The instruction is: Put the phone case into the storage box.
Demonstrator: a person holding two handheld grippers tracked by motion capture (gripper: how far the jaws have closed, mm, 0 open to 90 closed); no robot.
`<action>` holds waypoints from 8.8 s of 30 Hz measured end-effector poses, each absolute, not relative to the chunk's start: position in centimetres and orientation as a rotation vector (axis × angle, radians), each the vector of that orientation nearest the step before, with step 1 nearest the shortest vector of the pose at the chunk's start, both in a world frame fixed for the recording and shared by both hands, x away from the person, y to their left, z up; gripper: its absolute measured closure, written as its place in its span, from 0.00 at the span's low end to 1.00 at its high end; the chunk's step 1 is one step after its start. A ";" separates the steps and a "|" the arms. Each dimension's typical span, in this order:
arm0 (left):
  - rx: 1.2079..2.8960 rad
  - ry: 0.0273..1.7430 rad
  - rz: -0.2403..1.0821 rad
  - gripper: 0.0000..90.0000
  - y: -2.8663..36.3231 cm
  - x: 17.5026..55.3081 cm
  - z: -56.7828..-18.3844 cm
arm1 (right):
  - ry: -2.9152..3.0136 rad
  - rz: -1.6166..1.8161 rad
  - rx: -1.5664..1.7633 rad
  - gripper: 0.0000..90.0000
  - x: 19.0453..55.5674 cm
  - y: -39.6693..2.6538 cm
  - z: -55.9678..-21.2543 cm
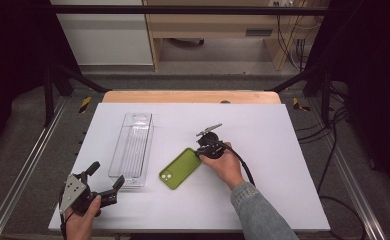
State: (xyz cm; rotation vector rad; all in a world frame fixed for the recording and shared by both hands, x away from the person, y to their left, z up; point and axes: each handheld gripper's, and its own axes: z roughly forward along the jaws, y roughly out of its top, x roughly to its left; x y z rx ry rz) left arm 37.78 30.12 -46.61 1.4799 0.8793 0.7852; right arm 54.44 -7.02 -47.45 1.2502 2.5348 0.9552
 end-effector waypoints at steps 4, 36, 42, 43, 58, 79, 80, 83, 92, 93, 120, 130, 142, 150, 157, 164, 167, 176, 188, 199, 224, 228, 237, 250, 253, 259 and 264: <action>1.482 0.878 0.786 0.01 30.1 37.8 -46.6 | 2.535 0.962 1.251 0.87 54.5 -7.0 -47.5; 1.482 0.880 0.787 0.01 30.1 37.8 -46.6 | 2.551 0.955 1.260 0.90 54.6 -7.2 -47.8; 1.481 0.880 0.787 0.01 30.1 37.8 -46.6 | 2.554 0.951 1.248 0.92 54.6 -7.1 -47.8; 1.481 0.880 0.787 0.01 30.2 37.8 -46.6 | 2.554 0.950 1.244 0.92 54.6 -7.1 -47.8; 1.492 0.897 0.786 0.01 30.2 37.9 -46.7 | 2.557 0.928 1.213 0.95 54.5 -7.0 -47.7; 1.489 0.906 0.787 0.02 30.3 37.9 -46.7 | 2.564 0.912 1.172 0.96 54.4 -6.9 -47.7; 1.489 0.906 0.787 0.02 30.3 37.9 -46.7 | 2.563 0.912 1.171 0.96 54.4 -6.9 -47.7; 1.489 0.907 0.786 0.02 30.3 37.9 -46.7 | 2.563 0.906 1.144 0.97 54.3 -6.9 -47.7; 1.486 0.915 0.787 0.02 30.4 37.9 -46.8 | 2.574 0.897 1.078 0.98 54.1 -6.9 -47.7; 1.485 0.916 0.787 0.02 30.4 37.9 -46.8 | 2.574 0.895 1.064 0.98 54.1 -6.9 -47.7; 1.539 0.927 0.848 0.02 29.4 36.7 -46.6 | 2.358 1.141 1.125 0.98 52.0 -12.1 -42.7; 1.553 0.924 0.833 0.02 28.5 36.2 -46.6 | 2.253 1.188 1.181 0.98 50.9 -15.2 -41.9; 1.491 0.939 0.778 0.02 27.9 36.8 -44.0 | 2.193 1.190 1.198 0.98 49.6 -16.6 -41.2; 1.555 0.898 0.769 0.02 25.9 37.4 -42.0 | 2.152 1.224 1.196 0.98 48.9 -17.1 -40.5; 1.578 0.881 0.747 0.02 24.7 38.0 -41.0 | 2.119 1.252 1.198 0.98 48.6 -17.5 -39.4; 1.614 0.865 0.718 0.02 23.0 38.9 -40.4 | 2.088 1.265 1.200 0.98 48.3 -18.0 -38.6; 1.625 0.855 0.711 0.02 22.2 39.3 -39.9 | 2.074 1.271 1.206 0.98 48.1 -18.3 -38.4; 1.642 0.853 0.678 0.02 20.2 40.5 -39.2 | 2.020 1.292 1.217 0.98 47.1 -18.9 -38.4; 1.683 0.810 0.671 0.03 17.1 42.0 -38.2 | 1.982 1.304 1.244 0.98 46.0 -20.3 -39.4; 1.651 0.808 0.653 0.03 15.4 41.6 -38.6 | 1.924 1.328 1.265 0.98 45.4 -20.8 -39.5; 1.648 0.786 0.616 0.03 13.0 40.8 -38.8 | 1.841 1.350 1.258 0.98 44.8 -19.7 -39.4; 1.653 0.792 0.613 0.03 12.8 40.8 -38.9 | 1.832 1.347 1.252 0.98 44.8 -19.4 -39.4; 1.669 0.799 0.596 0.04 12.3 40.6 -39.4 | 1.824 1.346 1.235 0.98 44.4 -18.6 -39.7; 1.663 0.844 0.561 0.04 12.0 40.5 -40.8 | 1.827 1.340 1.216 0.98 44.0 -17.6 -40.4; 1.669 0.843 0.556 0.04 11.8 40.4 -41.1 | 1.824 1.340 1.216 0.98 43.9 -17.5 -40.5; 1.682 0.840 0.546 0.04 11.5 40.3 -41.4 | 1.826 1.337 1.206 0.98 43.8 -17.4 -40.7; 1.687 0.844 0.539 0.04 11.3 40.3 -41.8 | 1.825 1.337 1.199 0.98 43.7 -17.4 -40.7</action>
